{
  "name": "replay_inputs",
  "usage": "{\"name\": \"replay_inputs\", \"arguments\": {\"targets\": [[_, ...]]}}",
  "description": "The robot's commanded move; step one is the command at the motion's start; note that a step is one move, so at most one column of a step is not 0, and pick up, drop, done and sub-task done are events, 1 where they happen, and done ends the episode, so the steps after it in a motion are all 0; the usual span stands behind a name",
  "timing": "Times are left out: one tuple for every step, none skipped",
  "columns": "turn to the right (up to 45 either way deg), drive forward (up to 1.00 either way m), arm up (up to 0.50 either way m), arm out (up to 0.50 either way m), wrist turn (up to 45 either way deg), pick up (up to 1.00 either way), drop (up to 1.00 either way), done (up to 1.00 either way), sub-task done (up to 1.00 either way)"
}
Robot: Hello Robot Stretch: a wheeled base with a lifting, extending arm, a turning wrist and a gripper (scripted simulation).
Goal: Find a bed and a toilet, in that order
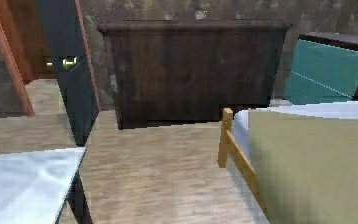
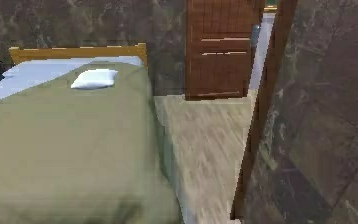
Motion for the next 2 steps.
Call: {"name": "replay_inputs", "arguments": {"targets": [[0.0, 1.0, 0.0, 0.0, 0.0, 0.0, 0.0, 0.0, 0.0], [-9.0, 0.0, 0.0, 0.0, 0.0, 0.0, 0.0, 0.0, 0.0]]}}
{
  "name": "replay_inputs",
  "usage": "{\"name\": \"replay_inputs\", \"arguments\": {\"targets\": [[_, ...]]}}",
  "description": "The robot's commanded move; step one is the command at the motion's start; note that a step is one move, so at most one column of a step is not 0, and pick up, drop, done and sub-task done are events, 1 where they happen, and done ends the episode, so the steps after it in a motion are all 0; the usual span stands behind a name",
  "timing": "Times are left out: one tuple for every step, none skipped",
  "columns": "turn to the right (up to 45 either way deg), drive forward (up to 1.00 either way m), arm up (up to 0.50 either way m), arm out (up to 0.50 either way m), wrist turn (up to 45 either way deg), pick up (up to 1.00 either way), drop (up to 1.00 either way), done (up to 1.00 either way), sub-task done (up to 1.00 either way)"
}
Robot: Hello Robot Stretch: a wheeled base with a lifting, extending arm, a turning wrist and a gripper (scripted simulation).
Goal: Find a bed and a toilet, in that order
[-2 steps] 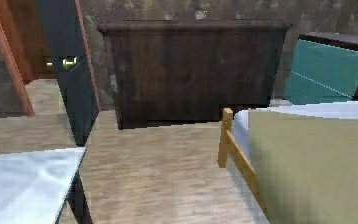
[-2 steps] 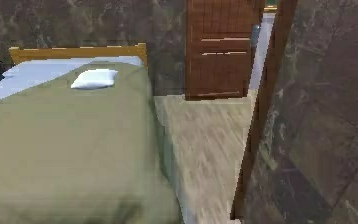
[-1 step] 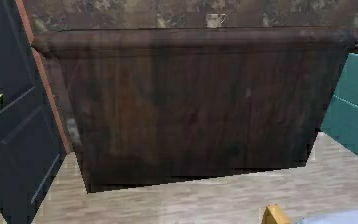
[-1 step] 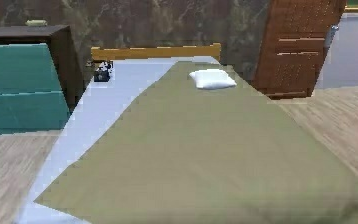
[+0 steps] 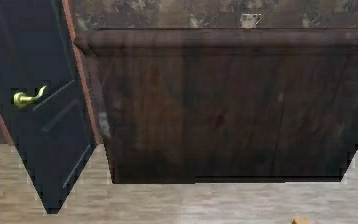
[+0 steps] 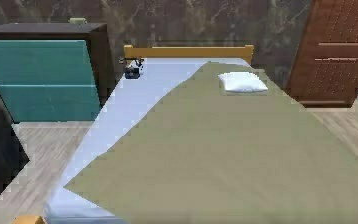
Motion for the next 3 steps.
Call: {"name": "replay_inputs", "arguments": {"targets": [[0.0, 0.2, 0.0, 0.0, 0.0, 0.0, 0.0, 0.0, 0.0], [-45.0, 0.0, 0.0, 0.0, 0.0, 0.0, 0.0, 0.0, 0.0], [-21.0, 0.0, 0.0, 0.0, 0.0, 0.0, 0.0, 0.0, 0.0]]}}
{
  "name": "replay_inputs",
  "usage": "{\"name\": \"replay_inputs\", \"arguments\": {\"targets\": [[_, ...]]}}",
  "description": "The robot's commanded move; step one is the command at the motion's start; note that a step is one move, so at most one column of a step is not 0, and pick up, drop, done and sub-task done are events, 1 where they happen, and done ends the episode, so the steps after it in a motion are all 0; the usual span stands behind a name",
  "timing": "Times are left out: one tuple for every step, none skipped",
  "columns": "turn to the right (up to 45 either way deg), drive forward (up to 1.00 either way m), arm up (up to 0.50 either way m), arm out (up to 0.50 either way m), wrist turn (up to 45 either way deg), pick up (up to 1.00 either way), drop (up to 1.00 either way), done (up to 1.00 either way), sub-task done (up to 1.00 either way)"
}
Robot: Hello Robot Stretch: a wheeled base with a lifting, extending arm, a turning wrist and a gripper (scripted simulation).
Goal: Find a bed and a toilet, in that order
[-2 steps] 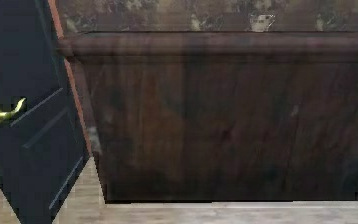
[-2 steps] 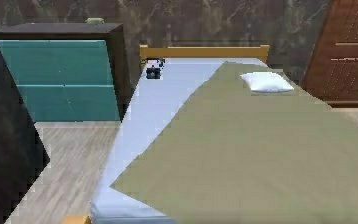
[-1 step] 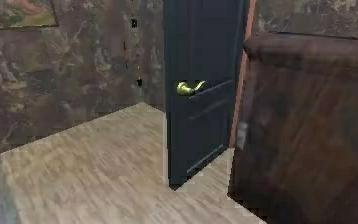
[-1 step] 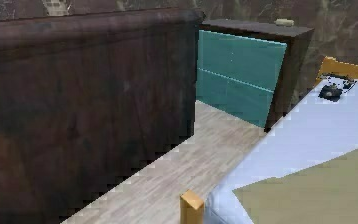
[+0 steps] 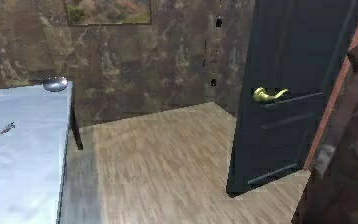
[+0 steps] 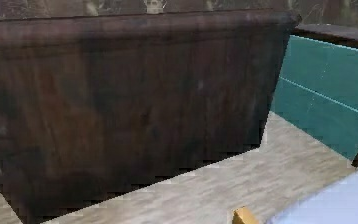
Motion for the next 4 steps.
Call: {"name": "replay_inputs", "arguments": {"targets": [[0.0, 0.35, 0.0, 0.0, 0.0, 0.0, 0.0, 0.0, 0.0], [-6.0, 0.0, 0.0, 0.0, 0.0, 0.0, 0.0, 0.0, 0.0], [0.0, 1.0, 0.0, 0.0, 0.0, 0.0, 0.0, 0.0, 0.0], [0.0, 0.05, 0.0, 0.0, 0.0, 0.0, 0.0, 0.0, 0.0]]}}
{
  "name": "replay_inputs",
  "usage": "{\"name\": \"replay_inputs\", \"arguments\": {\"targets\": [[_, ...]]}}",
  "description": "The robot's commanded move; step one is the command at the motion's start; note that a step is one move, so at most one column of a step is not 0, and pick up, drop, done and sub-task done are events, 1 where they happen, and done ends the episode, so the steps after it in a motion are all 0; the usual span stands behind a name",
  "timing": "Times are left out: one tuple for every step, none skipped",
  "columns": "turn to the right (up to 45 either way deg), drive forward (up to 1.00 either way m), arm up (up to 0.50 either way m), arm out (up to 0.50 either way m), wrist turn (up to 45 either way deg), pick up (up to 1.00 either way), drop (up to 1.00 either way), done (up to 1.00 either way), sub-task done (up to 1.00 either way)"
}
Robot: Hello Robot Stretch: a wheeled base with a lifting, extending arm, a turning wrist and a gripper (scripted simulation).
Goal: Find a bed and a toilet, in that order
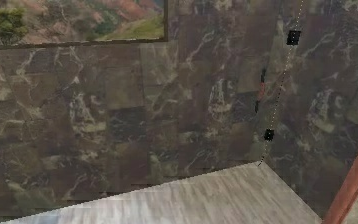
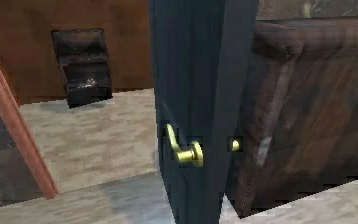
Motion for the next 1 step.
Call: {"name": "replay_inputs", "arguments": {"targets": [[42.0, 0.0, 0.0, 0.0, 0.0, 0.0, 0.0, 0.0, 0.0]]}}
